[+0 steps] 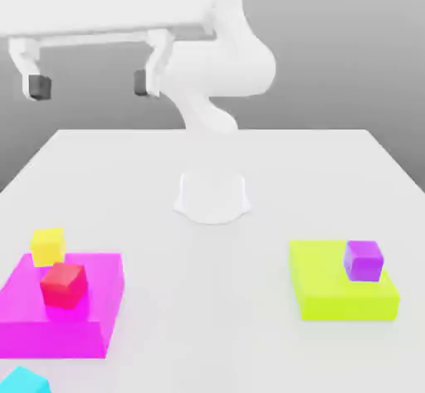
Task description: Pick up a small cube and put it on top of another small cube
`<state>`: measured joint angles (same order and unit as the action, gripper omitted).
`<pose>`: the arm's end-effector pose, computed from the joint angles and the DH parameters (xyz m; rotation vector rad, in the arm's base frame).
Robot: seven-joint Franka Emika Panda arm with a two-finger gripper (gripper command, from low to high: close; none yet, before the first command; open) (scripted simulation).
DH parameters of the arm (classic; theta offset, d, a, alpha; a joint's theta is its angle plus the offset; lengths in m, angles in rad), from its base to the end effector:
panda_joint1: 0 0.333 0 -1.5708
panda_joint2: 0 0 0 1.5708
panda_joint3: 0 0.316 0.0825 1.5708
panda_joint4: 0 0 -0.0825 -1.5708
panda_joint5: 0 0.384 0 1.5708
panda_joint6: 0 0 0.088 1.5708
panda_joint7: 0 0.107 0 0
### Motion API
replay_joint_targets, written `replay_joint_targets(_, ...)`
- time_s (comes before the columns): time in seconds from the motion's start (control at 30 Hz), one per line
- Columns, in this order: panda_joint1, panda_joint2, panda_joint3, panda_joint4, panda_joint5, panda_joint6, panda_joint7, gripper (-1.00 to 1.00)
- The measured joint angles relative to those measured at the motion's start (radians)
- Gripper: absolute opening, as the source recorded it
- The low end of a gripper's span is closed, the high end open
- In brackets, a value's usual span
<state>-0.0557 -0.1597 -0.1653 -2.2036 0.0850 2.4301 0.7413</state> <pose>0.5192 -0.1194 0.4894 -2.5399 1.4190 -0.5101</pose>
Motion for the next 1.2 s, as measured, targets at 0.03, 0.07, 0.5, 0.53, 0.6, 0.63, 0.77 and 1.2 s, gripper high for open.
replay_joint_targets(0.03,-0.006,0.036,-0.008,0.005,0.008,0.007,-0.005,0.0)
replay_joint_targets(0.07,-0.016,0.073,-0.015,0.011,0.016,0.014,-0.011,0.0)
replay_joint_targets(0.5,-0.135,0.545,-0.056,0.082,0.093,0.109,-0.064,0.0)
replay_joint_targets(0.53,-0.145,0.581,-0.059,0.087,0.096,0.117,-0.067,0.0)
replay_joint_targets(0.6,-0.162,0.653,-0.05,0.101,0.111,0.154,-0.077,0.0)
replay_joint_targets(0.63,-0.171,0.689,-0.041,0.109,0.121,0.179,-0.084,0.0)
replay_joint_targets(0.77,-0.185,0.755,-0.024,0.124,0.143,0.226,-0.1,-1.0)
replay_joint_targets(1.2,-0.135,0.5,-0.1,0.004,0.106,0.087,0.027,-1.0)
